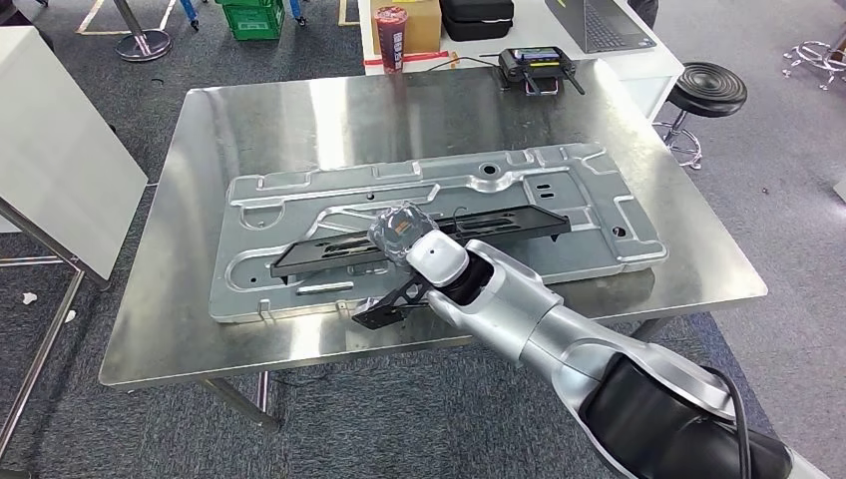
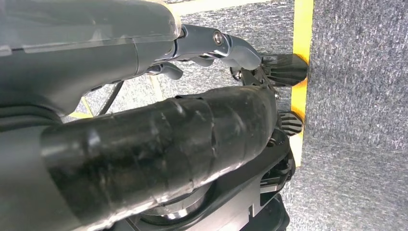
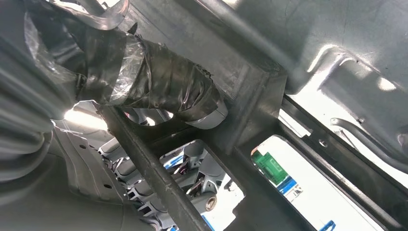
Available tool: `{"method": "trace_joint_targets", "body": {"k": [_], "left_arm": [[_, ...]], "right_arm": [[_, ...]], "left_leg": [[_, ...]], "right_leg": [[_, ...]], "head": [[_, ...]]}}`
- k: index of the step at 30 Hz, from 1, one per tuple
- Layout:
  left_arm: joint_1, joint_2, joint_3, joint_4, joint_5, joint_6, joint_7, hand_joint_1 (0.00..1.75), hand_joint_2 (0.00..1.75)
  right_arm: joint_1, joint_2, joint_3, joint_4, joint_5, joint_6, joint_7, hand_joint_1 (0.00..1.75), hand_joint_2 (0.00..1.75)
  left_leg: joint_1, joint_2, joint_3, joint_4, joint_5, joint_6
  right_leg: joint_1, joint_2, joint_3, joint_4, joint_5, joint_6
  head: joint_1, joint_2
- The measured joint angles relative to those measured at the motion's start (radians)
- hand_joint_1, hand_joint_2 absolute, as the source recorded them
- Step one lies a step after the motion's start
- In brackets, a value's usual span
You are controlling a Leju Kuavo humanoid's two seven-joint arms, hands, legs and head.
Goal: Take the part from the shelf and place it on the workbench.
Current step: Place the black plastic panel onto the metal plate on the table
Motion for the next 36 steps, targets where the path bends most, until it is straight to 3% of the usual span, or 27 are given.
{"method": "trace_joint_targets", "body": {"k": [36], "left_arm": [[0.0,0.0,0.0,0.0,0.0,0.0,0.0,0.0,0.0]], "right_arm": [[0.0,0.001,0.0,0.002,0.0,0.0,0.0,1.69,1.75]], "left_leg": [[0.0,0.0,0.001,0.0,0.0,0.0]], "right_leg": [[0.0,0.0,0.001,0.0,0.0,0.0]], "head": [[0.0,0.0]]}}
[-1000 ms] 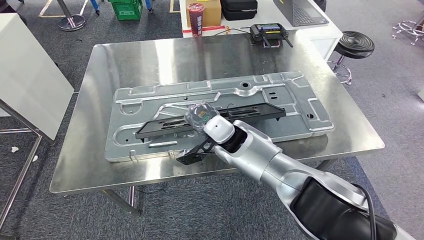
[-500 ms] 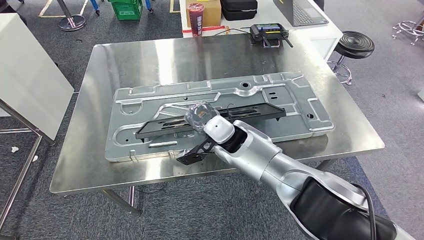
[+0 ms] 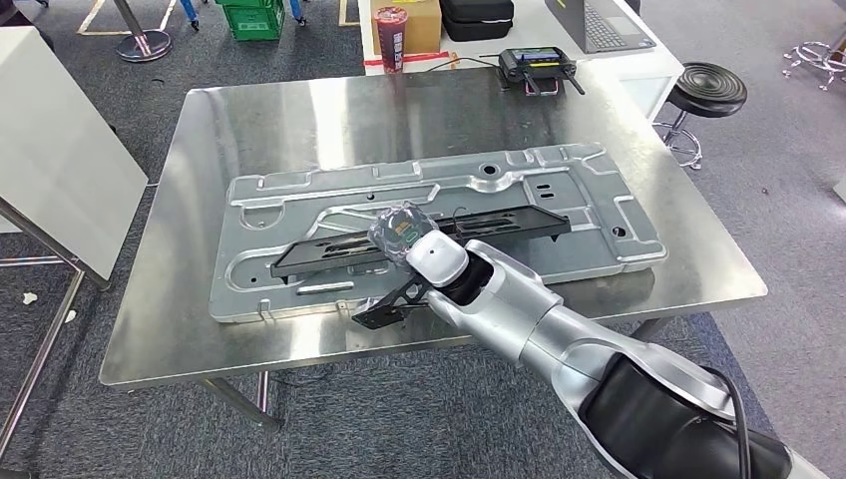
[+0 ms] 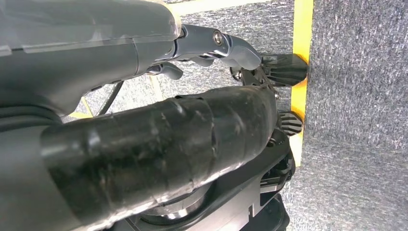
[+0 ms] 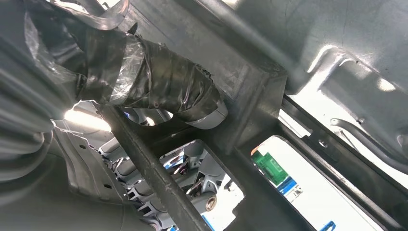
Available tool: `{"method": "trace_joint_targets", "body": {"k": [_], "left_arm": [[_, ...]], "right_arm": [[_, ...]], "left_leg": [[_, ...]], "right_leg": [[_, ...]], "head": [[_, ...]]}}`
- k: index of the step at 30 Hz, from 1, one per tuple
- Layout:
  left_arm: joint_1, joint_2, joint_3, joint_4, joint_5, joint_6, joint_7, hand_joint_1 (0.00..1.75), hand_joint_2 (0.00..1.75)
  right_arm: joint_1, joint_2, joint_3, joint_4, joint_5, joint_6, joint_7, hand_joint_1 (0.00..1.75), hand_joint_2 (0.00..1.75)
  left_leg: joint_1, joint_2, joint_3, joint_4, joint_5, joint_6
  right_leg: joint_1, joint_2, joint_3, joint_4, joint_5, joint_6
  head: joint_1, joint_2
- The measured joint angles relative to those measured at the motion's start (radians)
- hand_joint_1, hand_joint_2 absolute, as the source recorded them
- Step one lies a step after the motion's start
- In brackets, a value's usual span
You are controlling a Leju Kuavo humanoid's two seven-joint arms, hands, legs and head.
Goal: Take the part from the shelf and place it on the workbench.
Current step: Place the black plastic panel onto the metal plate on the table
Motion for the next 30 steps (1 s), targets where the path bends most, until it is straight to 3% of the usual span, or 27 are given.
{"method": "trace_joint_targets", "body": {"k": [20,22,27,30], "left_arm": [[0.002,0.003,0.006,0.0,0.032,0.003,-0.016,0.0,0.0],[0.002,0.003,0.006,0.0,0.036,0.005,-0.016,0.0,0.0],[0.002,0.002,0.009,0.0,0.039,0.024,-0.014,0.0,0.0],[0.002,-0.001,0.011,0.0,0.038,0.032,-0.014,0.0,0.0]], "right_arm": [[-0.007,0.008,0.003,0.0,0.009,0.005,0.04,1.69,1.75],[-0.007,0.009,0.011,0.0,0.04,-0.018,0.09,1.69,1.75],[-0.008,0.002,0.049,-0.013,0.245,-0.183,0.375,1.69,1.75],[-0.007,-0.007,0.051,-0.036,0.308,-0.208,0.423,1.69,1.75]], "left_leg": [[0.0,0.0,0.0,0.0,0.0,0.0],[0.0,0.0,0.0,0.0,0.0,0.0],[0.0,0.0,0.0,0.0,0.001,0.0],[0.0,0.0,0.0,0.0,0.0,0.0]], "right_leg": [[0.0,0.0,0.0,0.0,0.0,0.0],[0.0,0.0,0.0,0.0,0.0,0.0],[0.0,0.001,0.0,0.0,0.001,0.001],[0.0,0.001,-0.001,0.0,0.001,0.001]], "head": [[0.0,0.0],[0.0,0.0],[0.0,0.0],[0.0,0.0]]}}
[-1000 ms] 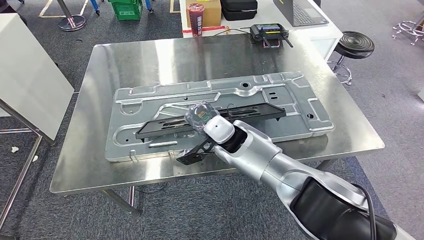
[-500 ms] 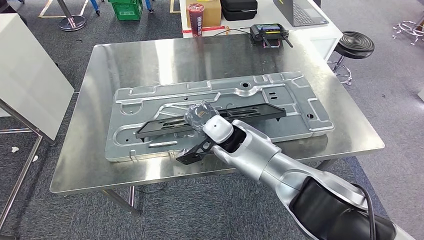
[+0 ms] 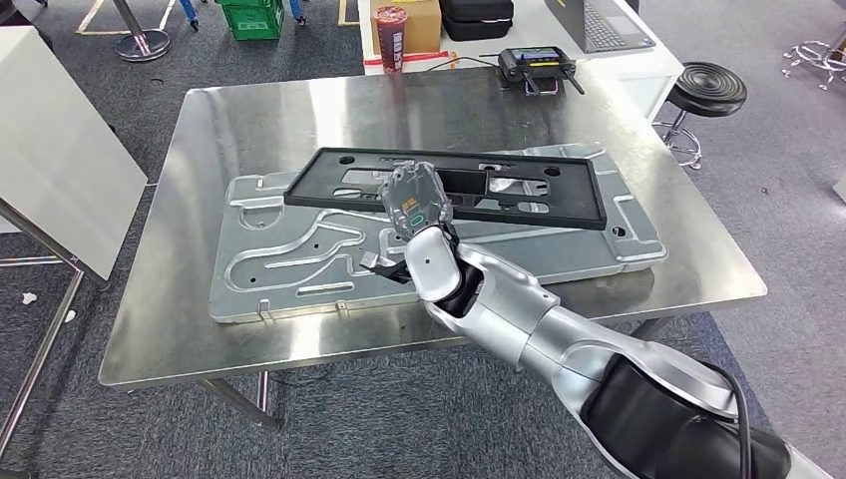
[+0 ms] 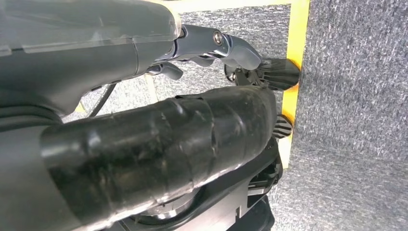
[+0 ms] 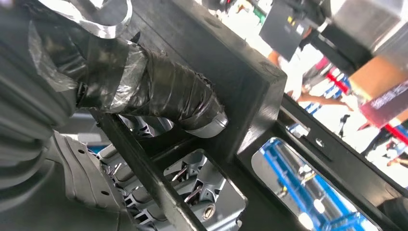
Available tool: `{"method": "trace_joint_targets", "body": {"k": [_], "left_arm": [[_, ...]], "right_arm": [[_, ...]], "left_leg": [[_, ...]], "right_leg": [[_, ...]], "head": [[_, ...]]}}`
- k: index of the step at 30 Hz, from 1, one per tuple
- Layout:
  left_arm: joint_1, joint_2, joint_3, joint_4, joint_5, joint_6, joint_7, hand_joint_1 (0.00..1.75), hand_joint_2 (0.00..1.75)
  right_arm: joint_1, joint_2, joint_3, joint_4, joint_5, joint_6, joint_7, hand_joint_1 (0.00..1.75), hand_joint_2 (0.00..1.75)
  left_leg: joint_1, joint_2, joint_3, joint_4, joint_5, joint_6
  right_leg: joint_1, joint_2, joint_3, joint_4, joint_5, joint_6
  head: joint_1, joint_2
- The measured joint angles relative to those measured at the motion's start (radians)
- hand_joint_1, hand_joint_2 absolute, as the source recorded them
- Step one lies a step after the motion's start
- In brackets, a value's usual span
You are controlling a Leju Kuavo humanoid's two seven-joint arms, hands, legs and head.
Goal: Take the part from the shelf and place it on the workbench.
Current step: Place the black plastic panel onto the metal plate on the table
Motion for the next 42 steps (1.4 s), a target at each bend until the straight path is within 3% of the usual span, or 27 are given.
{"method": "trace_joint_targets", "body": {"k": [11,23,42], "left_arm": [[0.0,-0.002,0.0,-0.003,-0.012,0.001,0.001,0.0,0.0],[0.0,-0.002,0.0,-0.003,-0.024,-0.008,-0.005,0.0,0.0],[0.0,-0.002,0.0,-0.003,-0.026,-0.008,0.003,0.0,0.0]], "right_arm": [[0.005,-0.023,-0.003,-0.03,0.079,0.004,-0.019,1.69,1.75],[0.044,-0.038,-0.087,-0.029,0.077,0.013,-0.072,1.69,1.75],[0.076,-0.047,-0.115,-0.005,0.06,0.009,-0.085,1.69,1.75]], "left_leg": [[0.0,0.0,0.0,0.0,0.0,0.0],[0.0,0.0,-0.001,0.0,0.0,0.0],[0.0,0.0,-0.001,0.0,0.0,0.0]], "right_leg": [[0.0,0.0,0.0,0.0,0.0,0.0],[0.0,0.0,-0.001,0.0,0.0,0.0],[0.0,0.0,-0.001,0.0,0.0,0.0]], "head": [[0.0,0.0],[0.0,0.0],[0.0,0.0]]}}
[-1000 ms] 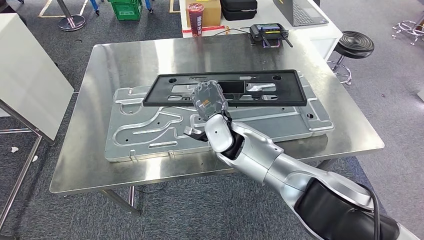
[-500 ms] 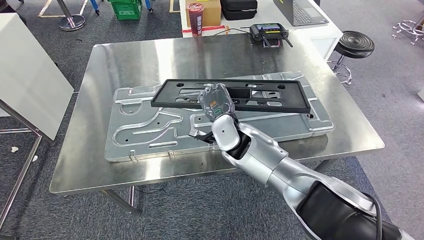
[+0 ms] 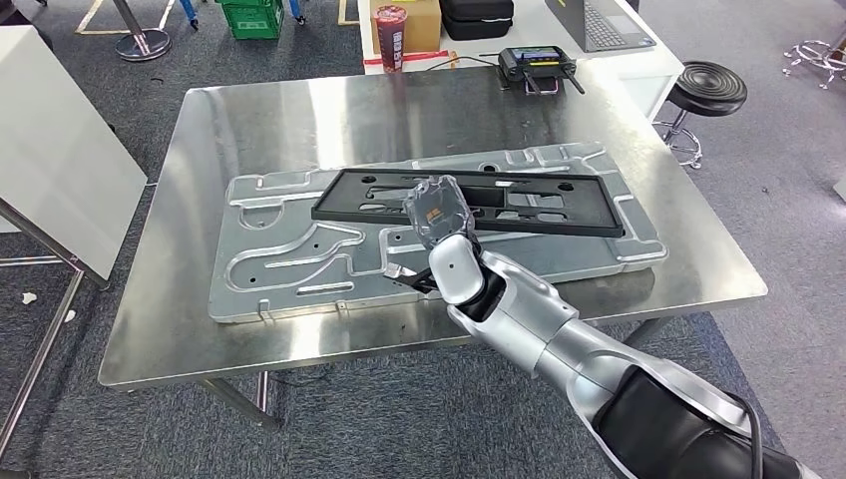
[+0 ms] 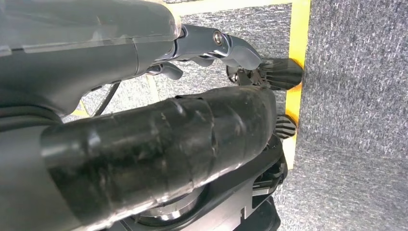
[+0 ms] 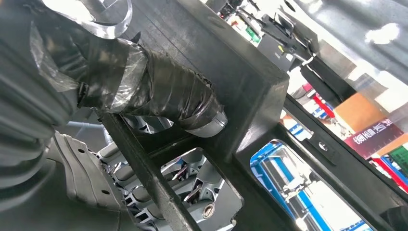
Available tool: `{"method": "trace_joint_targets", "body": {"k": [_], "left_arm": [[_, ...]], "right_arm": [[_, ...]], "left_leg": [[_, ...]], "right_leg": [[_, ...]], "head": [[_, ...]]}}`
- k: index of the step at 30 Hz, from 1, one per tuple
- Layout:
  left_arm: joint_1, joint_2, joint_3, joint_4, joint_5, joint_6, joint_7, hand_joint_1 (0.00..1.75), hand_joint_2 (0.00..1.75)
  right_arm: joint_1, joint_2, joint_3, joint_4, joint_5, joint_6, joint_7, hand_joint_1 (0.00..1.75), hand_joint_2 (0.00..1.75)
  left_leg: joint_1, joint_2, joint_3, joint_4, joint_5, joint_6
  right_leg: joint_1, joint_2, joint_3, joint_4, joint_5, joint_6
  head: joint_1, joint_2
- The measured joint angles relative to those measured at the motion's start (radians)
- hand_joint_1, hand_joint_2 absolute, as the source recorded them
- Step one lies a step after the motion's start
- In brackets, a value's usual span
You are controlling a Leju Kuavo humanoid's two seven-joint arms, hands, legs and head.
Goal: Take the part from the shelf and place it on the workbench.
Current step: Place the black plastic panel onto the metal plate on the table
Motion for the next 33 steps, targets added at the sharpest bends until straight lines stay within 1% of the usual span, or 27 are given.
{"method": "trace_joint_targets", "body": {"k": [4,7,11,33], "left_arm": [[0.0,0.0,0.0,0.0,-0.003,-0.001,0.002,0.0,1.75],[0.0,0.003,0.0,0.0,-0.008,-0.001,0.012,0.0,1.75],[0.0,0.006,-0.001,0.0,-0.006,0.011,0.018,0.0,0.0],[0.0,0.008,-0.001,0.0,-0.004,0.01,0.025,0.0,0.0]], "right_arm": [[0.0,-0.001,-0.003,0.006,0.0,-0.001,-0.002,0.0,0.0],[0.001,-0.001,-0.008,0.011,-0.002,-0.003,-0.011,0.0,0.0],[0.003,-0.001,-0.01,0.015,-0.004,-0.003,-0.015,0.0,0.0],[0.009,-0.001,-0.012,0.022,-0.005,-0.002,-0.021,0.0,0.0]], "left_leg": [[0.0,0.0,0.0,0.0,0.0,0.0],[0.0,0.0,0.0,0.0,0.0,0.0],[0.0,0.0,0.0,0.0,0.0,0.0],[0.0,0.0,0.0,0.0,0.0,0.0]], "right_leg": [[0.0,0.0,0.0,0.0,0.0,0.0],[0.0,0.0,0.0,0.0,0.0,0.0],[0.0,0.0,0.0,0.0,0.0,0.0],[0.0,0.0,0.0,0.0,0.0,0.0]], "head": [[0.0,0.0],[0.0,0.0],[0.0,0.0],[0.0,0.0]]}}
